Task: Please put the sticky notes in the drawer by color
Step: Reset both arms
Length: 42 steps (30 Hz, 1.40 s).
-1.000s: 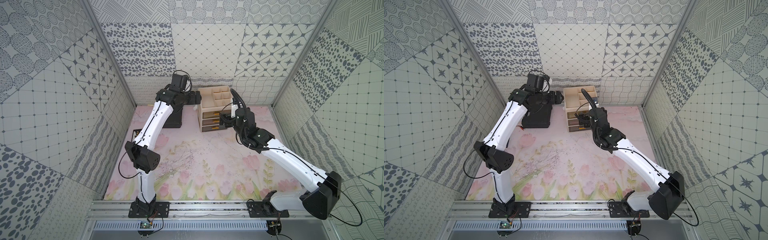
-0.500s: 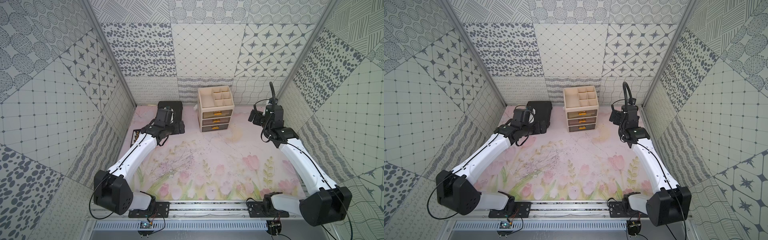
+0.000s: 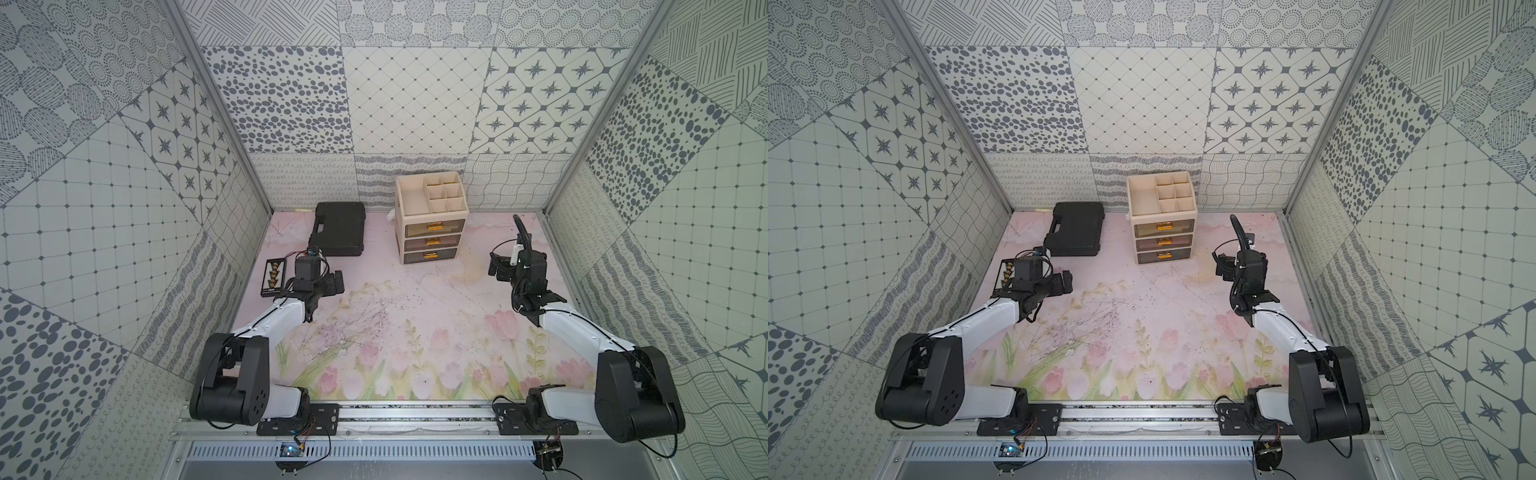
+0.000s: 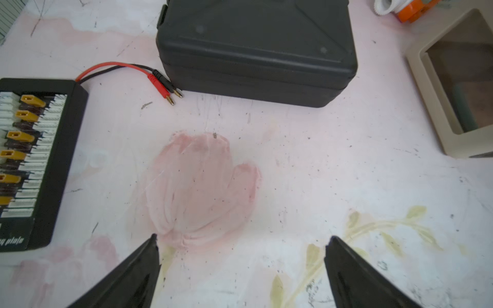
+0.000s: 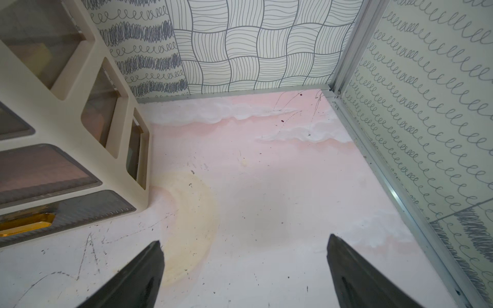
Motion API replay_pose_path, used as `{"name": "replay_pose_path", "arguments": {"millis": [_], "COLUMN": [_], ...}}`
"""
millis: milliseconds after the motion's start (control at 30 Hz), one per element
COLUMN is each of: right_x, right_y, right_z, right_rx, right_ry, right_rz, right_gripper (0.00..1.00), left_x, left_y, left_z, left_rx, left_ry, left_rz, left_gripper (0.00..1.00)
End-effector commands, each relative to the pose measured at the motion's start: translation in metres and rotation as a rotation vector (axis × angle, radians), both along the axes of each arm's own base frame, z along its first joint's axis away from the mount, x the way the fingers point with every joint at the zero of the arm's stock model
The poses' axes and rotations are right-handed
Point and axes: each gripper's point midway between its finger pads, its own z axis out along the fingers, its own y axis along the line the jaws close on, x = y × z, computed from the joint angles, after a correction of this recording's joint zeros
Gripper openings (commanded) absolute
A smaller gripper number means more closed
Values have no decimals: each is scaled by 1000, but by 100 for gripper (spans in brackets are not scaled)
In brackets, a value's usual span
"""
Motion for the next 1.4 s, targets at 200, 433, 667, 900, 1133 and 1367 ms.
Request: {"name": "replay_pose_path", "arguments": {"millis": [200, 433, 667, 900, 1133, 1367], "right_x": [12, 1, -13, -10, 2, 2], "right_y": [-13, -24, -17, -10, 16, 0], "right_z": [28, 6, 5, -42, -63, -64], "right_rx": [20, 27, 28, 34, 29, 41], "right_ry": [-167, -231, -235, -136, -122, -100], "right_rz": [-4, -37, 34, 72, 233, 145], "right_gripper": [99, 99, 99, 99, 99, 99], "left_x": [12, 15, 21, 20, 21, 21], "left_y": [9, 14, 26, 25, 28, 28], "left_z": [21, -2, -7, -8, -7, -7], "left_rx": [48, 82, 67, 65, 74, 75], "left_ry": [-309, -383, -342, -333, -336, -335], "left_rz": [-85, -66, -11, -11, 8, 9], "left_gripper": [95, 99, 99, 99, 99, 99]}}
